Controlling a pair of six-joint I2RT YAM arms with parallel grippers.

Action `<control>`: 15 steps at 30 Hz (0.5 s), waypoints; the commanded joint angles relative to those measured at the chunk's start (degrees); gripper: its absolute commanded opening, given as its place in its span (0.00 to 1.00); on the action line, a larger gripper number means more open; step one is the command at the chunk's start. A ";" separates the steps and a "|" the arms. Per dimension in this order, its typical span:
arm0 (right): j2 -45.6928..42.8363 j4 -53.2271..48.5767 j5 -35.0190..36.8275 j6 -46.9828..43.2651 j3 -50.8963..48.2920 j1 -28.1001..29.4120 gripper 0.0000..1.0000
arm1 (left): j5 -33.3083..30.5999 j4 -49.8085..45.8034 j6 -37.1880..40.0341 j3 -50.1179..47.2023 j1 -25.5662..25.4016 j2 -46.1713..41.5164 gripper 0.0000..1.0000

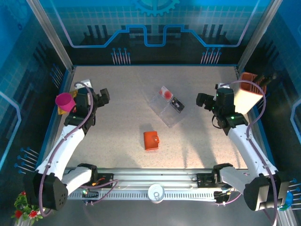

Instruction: Put the credit cards into the card holder

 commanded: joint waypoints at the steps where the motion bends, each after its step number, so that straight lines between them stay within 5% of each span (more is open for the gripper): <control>1: 3.35 9.09 5.66 -8.01 -2.50 -1.14 1.00 | 0.19 8.58 1.20 -5.99 1.60 0.92 0.99; 15: 15.87 32.10 2.60 -13.69 -12.83 -3.33 1.00 | -0.97 37.06 5.30 -19.17 2.09 18.21 0.99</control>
